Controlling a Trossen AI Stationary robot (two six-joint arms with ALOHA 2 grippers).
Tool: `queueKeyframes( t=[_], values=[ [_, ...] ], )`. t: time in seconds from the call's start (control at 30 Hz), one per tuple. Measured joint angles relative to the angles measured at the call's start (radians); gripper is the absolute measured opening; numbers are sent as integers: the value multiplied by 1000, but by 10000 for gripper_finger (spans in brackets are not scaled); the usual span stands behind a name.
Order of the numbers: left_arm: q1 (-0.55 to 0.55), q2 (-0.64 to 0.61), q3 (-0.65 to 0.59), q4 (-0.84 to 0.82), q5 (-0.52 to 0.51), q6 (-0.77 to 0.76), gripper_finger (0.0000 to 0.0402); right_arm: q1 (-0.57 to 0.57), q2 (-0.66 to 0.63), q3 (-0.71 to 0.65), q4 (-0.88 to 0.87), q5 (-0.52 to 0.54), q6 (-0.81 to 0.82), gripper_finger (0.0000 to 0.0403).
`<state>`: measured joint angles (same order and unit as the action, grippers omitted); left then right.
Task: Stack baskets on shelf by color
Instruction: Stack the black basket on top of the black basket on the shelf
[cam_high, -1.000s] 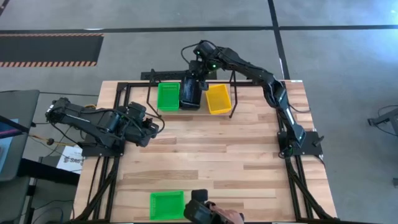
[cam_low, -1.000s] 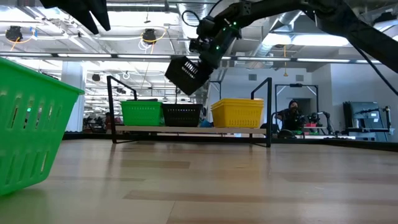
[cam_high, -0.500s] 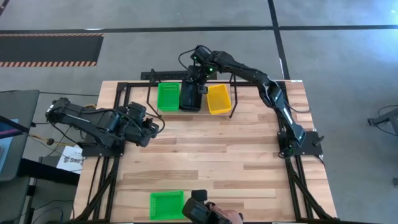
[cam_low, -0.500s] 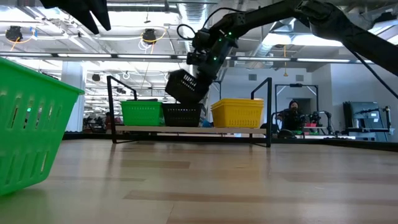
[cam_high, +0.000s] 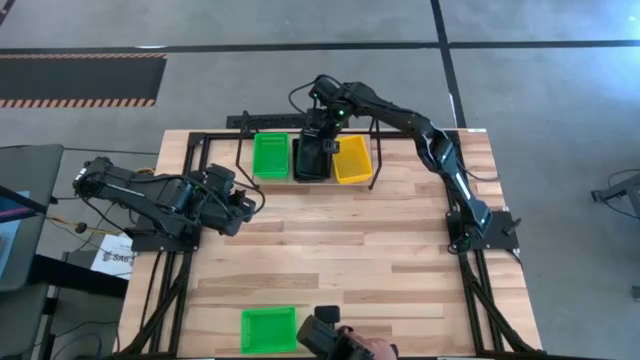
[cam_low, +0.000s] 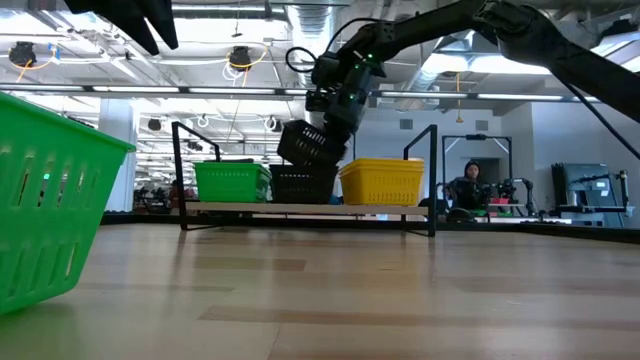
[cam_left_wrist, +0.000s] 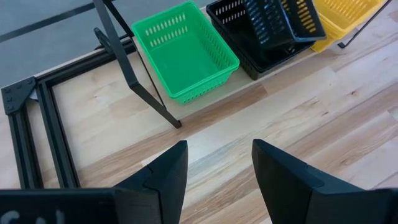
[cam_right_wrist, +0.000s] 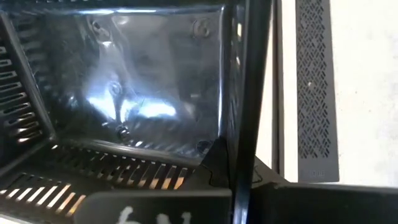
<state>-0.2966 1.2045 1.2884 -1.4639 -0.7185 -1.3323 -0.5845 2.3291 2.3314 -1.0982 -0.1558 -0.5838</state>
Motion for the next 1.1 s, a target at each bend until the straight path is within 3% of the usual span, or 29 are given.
queueKeyframes(
  t=[0.57,1.1],
  values=[
    [0,0,0,16,0,0,168,20,0,0,-17,-5,-121,0],
    [0,0,0,19,1,0,168,30,0,0,-39,-31,-135,0]
  ],
)
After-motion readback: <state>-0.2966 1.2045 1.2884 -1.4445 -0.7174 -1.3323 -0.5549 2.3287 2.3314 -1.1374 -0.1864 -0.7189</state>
